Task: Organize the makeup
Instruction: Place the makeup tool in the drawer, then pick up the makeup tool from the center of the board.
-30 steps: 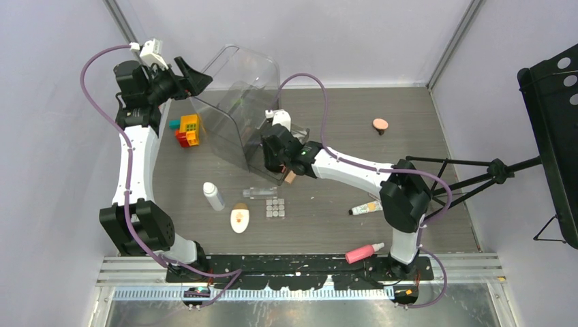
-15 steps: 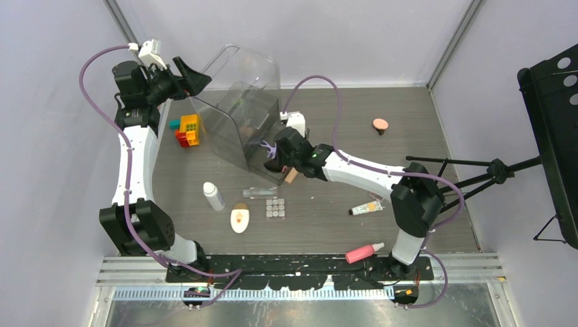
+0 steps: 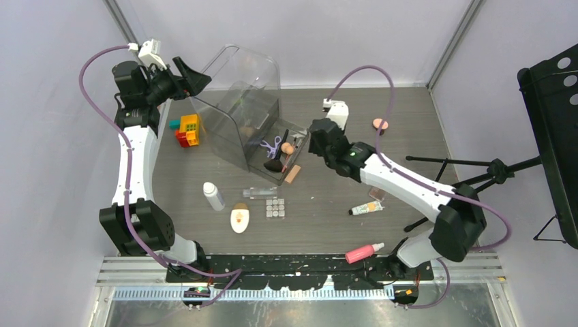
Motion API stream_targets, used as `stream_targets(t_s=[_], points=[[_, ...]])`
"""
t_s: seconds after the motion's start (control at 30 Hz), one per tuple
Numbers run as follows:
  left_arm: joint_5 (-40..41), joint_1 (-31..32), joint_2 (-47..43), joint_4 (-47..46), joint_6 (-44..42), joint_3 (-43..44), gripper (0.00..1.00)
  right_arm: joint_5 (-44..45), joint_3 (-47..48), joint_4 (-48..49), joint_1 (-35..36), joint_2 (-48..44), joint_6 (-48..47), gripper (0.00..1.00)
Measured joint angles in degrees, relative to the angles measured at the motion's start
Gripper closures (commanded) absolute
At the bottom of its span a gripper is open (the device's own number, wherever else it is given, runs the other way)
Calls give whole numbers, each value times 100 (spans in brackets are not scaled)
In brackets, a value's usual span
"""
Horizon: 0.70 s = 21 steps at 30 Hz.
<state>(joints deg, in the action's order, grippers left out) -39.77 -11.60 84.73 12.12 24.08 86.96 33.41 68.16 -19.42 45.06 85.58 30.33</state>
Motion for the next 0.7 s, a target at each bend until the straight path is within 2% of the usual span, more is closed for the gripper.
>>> stream_targets(t_s=[0.23, 0.4, 0.53, 0.7], points=[[-15, -4, 0, -9, 13, 0, 18, 188, -422, -339, -522, -719, 63, 47], [-42, -7, 13, -39, 87, -2, 18, 302, -776, -549, -669, -874, 188, 45], [-46, -7, 17, -72, 105, -11, 18, 308, -811, -706, -949, -756, 260, 45], [-55, -7, 26, -92, 107, -13, 18, 70, -170, -887, -1917, 66, 262, 45]])
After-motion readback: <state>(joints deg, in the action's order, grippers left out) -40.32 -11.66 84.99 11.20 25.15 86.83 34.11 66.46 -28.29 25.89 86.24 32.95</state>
